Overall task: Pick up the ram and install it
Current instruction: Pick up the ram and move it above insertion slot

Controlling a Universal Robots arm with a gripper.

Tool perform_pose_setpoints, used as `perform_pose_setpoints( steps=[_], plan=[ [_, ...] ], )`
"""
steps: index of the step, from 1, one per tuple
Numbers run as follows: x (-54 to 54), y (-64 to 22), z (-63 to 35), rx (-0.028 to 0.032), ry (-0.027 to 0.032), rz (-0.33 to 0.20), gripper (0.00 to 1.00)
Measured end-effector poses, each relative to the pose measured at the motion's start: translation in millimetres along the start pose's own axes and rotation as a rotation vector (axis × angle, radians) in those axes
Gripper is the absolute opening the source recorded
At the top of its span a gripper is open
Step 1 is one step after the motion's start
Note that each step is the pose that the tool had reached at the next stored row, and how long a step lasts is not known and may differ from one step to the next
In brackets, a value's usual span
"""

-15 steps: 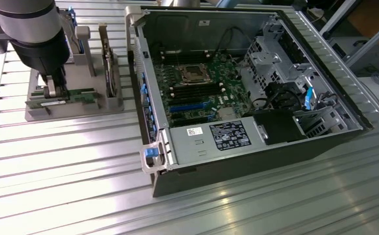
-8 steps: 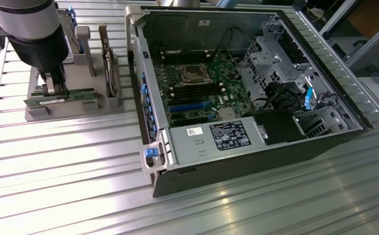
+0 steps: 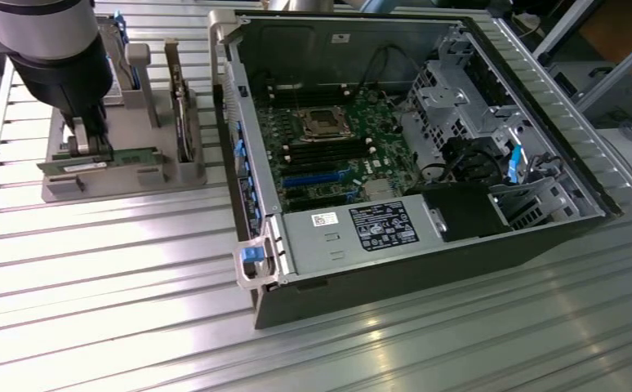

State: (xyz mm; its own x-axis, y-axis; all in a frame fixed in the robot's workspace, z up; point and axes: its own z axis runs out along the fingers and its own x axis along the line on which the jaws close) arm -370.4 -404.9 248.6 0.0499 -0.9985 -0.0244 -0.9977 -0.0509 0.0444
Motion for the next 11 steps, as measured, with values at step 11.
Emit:
perform_pose_setpoints(
  steps=[11],
  plan=[
    [-0.1, 0.2, -4.7, 0.0001, -0.0001, 0.0, 0.12]
  ],
)
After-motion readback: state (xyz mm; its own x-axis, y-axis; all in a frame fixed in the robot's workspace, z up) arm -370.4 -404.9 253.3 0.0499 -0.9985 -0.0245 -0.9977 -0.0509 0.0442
